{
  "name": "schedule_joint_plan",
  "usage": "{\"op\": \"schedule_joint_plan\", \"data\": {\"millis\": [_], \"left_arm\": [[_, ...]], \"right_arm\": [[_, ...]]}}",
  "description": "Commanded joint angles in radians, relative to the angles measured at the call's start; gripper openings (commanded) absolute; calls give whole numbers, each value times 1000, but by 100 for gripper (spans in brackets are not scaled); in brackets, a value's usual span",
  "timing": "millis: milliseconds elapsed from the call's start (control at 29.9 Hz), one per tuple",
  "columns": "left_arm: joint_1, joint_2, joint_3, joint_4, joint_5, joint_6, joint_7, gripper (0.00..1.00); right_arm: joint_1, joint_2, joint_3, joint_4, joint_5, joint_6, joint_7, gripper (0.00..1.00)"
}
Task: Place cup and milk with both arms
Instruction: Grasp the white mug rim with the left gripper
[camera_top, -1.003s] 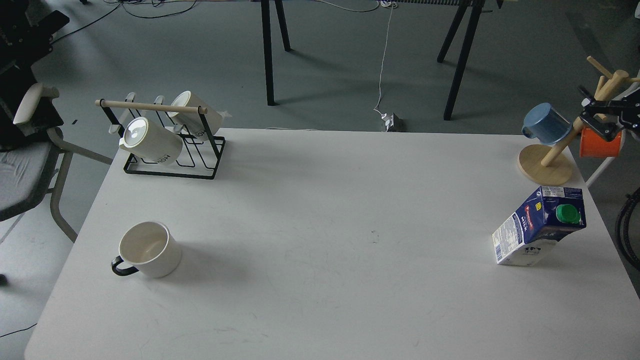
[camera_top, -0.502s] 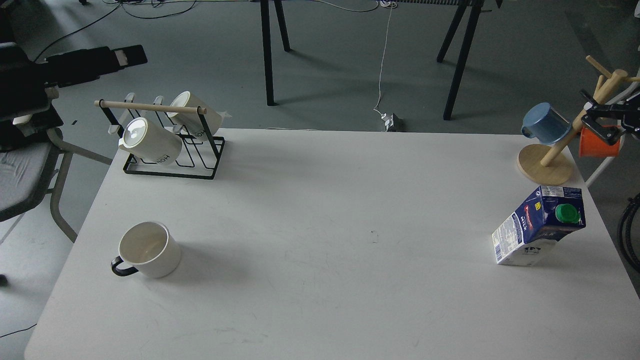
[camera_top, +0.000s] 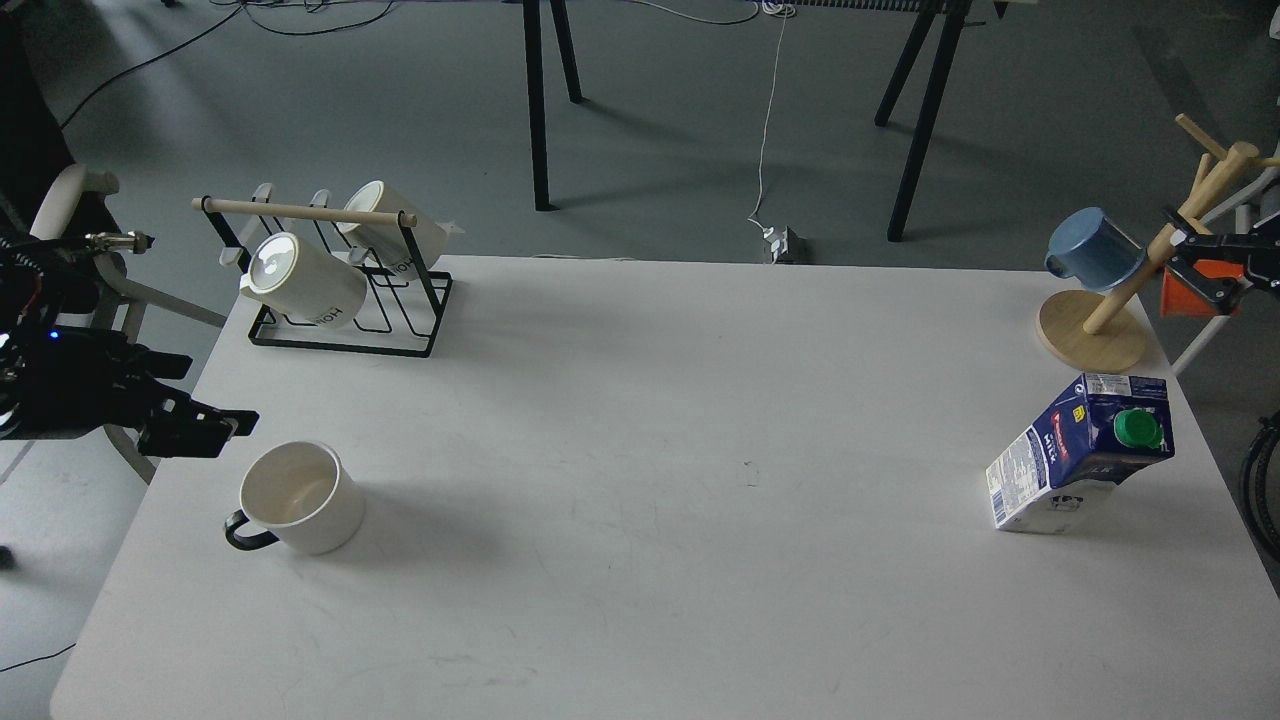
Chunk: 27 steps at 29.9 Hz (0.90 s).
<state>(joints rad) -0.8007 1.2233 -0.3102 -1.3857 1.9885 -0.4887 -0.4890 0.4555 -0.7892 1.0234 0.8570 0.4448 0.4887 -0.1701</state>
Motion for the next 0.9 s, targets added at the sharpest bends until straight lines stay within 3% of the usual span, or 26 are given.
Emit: {"op": "schedule_joint_plan", "data": {"millis": [0,334,870], "left_arm": [[6,-24,2,11,0,0,0,100],[26,-178,2,108,3,0,0,100],[52,-275,36,221,9,0,0,100]], "right_arm": [[0,1,0,2,0,0,0,99],[-6,-4,0,-1,0,0,0,99],[-8,-5,0,-1,0,0,0,99]]}}
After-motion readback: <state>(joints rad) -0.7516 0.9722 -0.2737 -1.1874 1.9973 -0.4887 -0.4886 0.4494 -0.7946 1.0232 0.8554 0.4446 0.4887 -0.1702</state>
